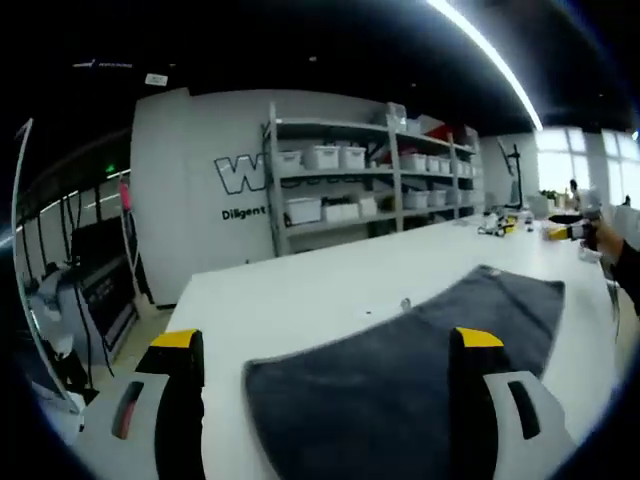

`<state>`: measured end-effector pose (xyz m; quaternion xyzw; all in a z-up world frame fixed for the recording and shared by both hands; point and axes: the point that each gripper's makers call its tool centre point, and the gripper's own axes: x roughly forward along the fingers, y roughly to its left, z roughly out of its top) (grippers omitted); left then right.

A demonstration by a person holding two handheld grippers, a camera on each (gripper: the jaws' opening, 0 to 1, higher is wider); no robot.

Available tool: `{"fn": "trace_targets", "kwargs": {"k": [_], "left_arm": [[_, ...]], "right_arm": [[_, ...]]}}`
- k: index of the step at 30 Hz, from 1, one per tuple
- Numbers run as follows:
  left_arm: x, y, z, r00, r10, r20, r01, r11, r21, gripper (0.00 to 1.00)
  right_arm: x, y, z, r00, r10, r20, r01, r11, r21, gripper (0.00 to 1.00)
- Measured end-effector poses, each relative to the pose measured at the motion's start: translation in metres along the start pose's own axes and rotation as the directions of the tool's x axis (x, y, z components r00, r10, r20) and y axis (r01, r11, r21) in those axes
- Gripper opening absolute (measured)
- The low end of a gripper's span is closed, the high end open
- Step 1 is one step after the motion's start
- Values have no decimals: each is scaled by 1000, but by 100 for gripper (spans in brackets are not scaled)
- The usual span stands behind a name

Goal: Open the folded towel by lifting each exposed corner and separating the folded layers until the towel lies flat within the target outline without major curled edges

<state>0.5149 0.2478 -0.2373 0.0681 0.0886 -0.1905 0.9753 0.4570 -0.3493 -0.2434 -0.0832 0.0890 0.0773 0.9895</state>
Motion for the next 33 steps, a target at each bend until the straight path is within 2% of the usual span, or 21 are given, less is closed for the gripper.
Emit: {"fn": "trace_targets", "kwargs": {"k": [2, 4, 10, 15, 20, 23, 26, 28, 29, 33], "left_arm": [[-25, -9, -6, 1000, 7, -13, -6, 1000, 27, 100], [-46, -15, -10, 1000, 11, -6, -11, 999, 39, 100], [-102, -39, -22, 1000, -9, 26, 9, 1000, 29, 100], [-131, -51, -30, 998, -13, 65, 13, 1000, -1, 100], [-157, -77, -47, 997, -43, 60, 41, 998, 43, 100], [-168, -90, -53, 995, -70, 73, 67, 997, 50, 100], [-172, -107, -56, 987, -114, 114, 106, 992, 74, 100], [-168, -119, -68, 983, -166, 72, 160, 984, 82, 100], [-166, -118, -71, 986, -157, 63, 152, 986, 71, 100], [-167, -107, -70, 993, -92, 71, 87, 994, 70, 100]], "right_arm": [[-19, 14, -2, 1000, 6, -3, -6, 1000, -11, 100], [-41, 30, 0, 999, 19, 27, -19, 1000, -8, 100], [-92, 63, -9, 996, 62, 72, -62, 998, 1, 100], [-123, 71, -17, 990, 71, 118, -71, 997, -4, 100], [-143, 70, -38, 991, 72, 112, -74, 997, 11, 100], [-149, 69, -47, 988, 75, 134, -82, 995, 52, 100], [-141, 75, -64, 984, 95, 151, -108, 991, 75, 100], [-136, 88, -82, 984, 152, 91, -162, 981, 111, 100], [-135, 91, -86, 984, 161, 78, -170, 978, 120, 100], [-146, 87, -74, 986, 117, 120, -127, 988, 86, 100]]}}
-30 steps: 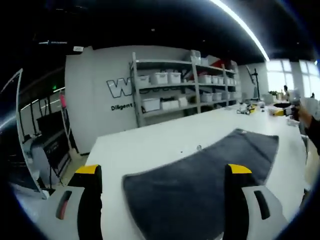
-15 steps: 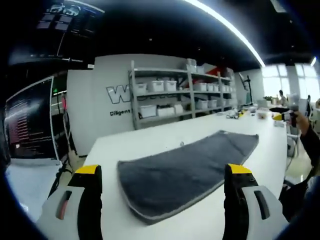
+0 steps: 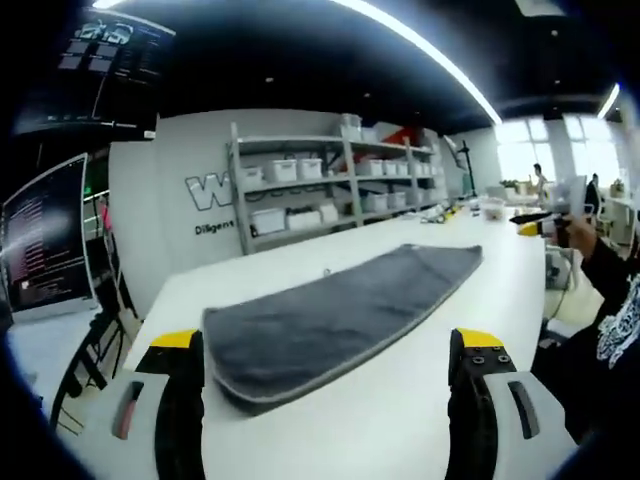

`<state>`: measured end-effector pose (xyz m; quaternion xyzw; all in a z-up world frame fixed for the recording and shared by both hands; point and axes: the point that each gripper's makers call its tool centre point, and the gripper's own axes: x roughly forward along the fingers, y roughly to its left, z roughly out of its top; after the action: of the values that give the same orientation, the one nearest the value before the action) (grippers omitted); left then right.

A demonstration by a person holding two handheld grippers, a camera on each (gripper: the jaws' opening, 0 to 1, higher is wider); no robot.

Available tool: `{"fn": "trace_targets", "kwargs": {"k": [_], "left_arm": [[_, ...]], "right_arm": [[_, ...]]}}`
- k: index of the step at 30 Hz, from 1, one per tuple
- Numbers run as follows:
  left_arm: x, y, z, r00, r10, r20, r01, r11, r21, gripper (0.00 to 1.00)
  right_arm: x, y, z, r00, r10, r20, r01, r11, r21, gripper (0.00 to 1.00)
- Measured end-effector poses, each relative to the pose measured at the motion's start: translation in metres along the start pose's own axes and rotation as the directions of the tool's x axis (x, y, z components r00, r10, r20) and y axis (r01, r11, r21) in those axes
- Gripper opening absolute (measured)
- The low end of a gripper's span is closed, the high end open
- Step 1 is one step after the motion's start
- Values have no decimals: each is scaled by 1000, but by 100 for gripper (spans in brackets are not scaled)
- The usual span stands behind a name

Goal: Open the folded towel by lifting each exposed corner and separating the folded layers until the towel lies flat within the target outline without major curled edges

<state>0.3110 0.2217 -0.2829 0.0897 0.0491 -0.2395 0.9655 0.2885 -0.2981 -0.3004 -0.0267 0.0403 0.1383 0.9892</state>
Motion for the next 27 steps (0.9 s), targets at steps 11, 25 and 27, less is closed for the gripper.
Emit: {"fn": "trace_targets", "kwargs": {"k": [11, 25, 27], "left_arm": [[1, 18, 33, 999, 14, 46, -14, 1000, -5, 100], [11, -9, 30, 997, -60, 39, 59, 998, 25, 100], [8, -12, 24, 998, -60, 30, 60, 998, 15, 100]], "right_arm": [[10, 1, 27, 1000, -9, 24, 9, 1000, 12, 100], [26, 27, 28, 999, 37, 21, -37, 999, 15, 100], [23, 34, 25, 999, 52, 14, -53, 999, 15, 100]]}}
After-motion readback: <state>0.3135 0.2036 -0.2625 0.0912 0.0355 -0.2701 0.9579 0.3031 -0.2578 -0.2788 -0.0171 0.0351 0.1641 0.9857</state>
